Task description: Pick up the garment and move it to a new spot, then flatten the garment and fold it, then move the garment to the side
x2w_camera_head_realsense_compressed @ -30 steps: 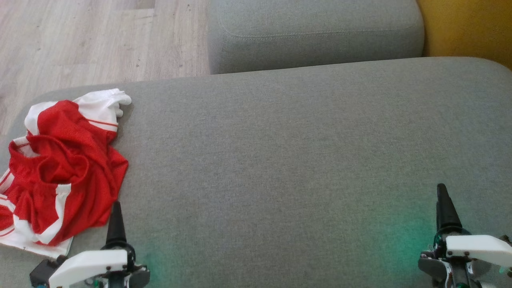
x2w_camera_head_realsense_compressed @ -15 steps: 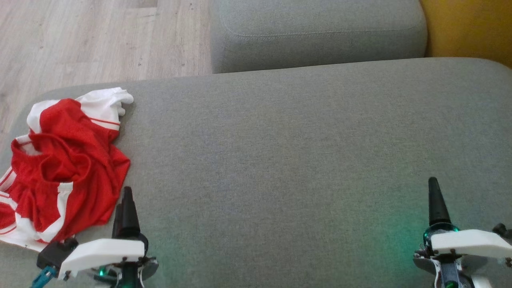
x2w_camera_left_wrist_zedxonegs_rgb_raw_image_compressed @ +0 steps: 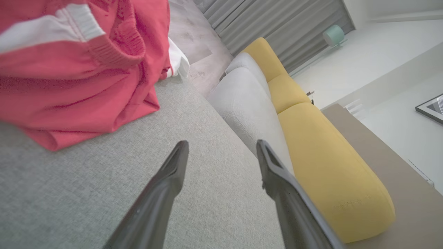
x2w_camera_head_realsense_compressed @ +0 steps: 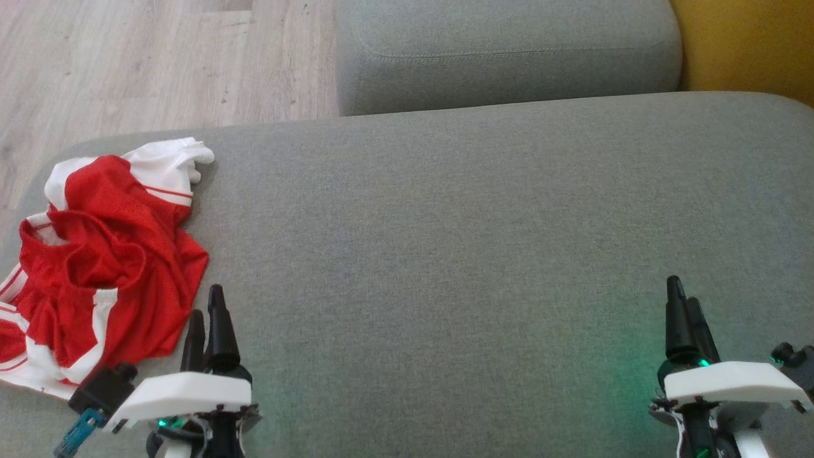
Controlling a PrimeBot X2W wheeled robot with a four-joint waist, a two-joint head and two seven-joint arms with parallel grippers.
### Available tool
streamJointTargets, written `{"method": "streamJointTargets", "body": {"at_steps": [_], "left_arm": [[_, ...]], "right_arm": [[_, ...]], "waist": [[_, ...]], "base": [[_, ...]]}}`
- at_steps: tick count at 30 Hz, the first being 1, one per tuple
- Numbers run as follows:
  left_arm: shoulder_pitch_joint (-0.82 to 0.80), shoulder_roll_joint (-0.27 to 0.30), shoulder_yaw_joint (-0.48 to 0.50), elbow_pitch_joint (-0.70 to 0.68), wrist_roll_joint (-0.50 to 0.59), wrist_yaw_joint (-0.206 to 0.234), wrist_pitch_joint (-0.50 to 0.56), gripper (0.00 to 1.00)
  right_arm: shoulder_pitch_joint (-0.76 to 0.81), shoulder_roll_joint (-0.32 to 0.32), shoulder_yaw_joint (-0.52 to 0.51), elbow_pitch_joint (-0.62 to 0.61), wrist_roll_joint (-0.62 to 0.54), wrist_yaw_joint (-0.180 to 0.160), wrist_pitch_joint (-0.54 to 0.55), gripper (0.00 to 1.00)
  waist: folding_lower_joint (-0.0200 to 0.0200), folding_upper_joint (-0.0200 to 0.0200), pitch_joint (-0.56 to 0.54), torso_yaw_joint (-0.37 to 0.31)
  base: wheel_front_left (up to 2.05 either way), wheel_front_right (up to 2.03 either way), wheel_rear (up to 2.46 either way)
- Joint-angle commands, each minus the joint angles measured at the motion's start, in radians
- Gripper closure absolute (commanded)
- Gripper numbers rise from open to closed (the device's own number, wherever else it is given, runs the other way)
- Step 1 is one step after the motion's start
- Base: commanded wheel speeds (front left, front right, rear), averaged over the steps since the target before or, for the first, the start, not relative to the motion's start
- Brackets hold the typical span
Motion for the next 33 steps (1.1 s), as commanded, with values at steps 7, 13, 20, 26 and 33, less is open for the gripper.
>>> {"method": "streamJointTargets", "body": {"at_steps": [7, 13, 20, 26, 33], "left_arm": [[-0.066, 0.005, -0.016, -0.053, 0.104, 0.015, -0.035, 0.00], [-0.069, 0.005, -0.031, -0.058, 0.158, 0.024, -0.050, 0.00], [-0.074, 0.006, -0.052, -0.061, 0.230, 0.037, -0.071, 0.00], [-0.078, 0.006, -0.072, -0.061, 0.307, 0.054, -0.092, 0.00], [-0.082, 0.006, -0.094, -0.056, 0.386, 0.074, -0.112, 0.00]], "right_arm": [[-0.060, -0.007, 0.031, -0.051, -0.114, 0.004, -0.035, 0.00], [-0.061, -0.007, 0.042, -0.057, -0.178, 0.005, -0.050, 0.00], [-0.060, -0.008, 0.058, -0.063, -0.267, 0.005, -0.070, 0.00], [-0.059, -0.008, 0.071, -0.070, -0.353, 0.006, -0.091, 0.00], [-0.052, -0.009, 0.082, -0.077, -0.443, 0.006, -0.111, 0.00]], "waist": [[-0.0001, 0.0000, 0.000, 0.001], [-0.0001, 0.0000, -0.001, 0.002], [-0.0001, 0.0000, -0.003, 0.002], [-0.0001, 0.0000, -0.007, 0.002], [-0.0001, 0.0000, -0.013, 0.006]], "base": [[0.00, 0.00, 0.00], [0.00, 0.00, 0.00], [0.00, 0.00, 0.00], [0.00, 0.00, 0.00], [0.00, 0.00, 0.00]]}}
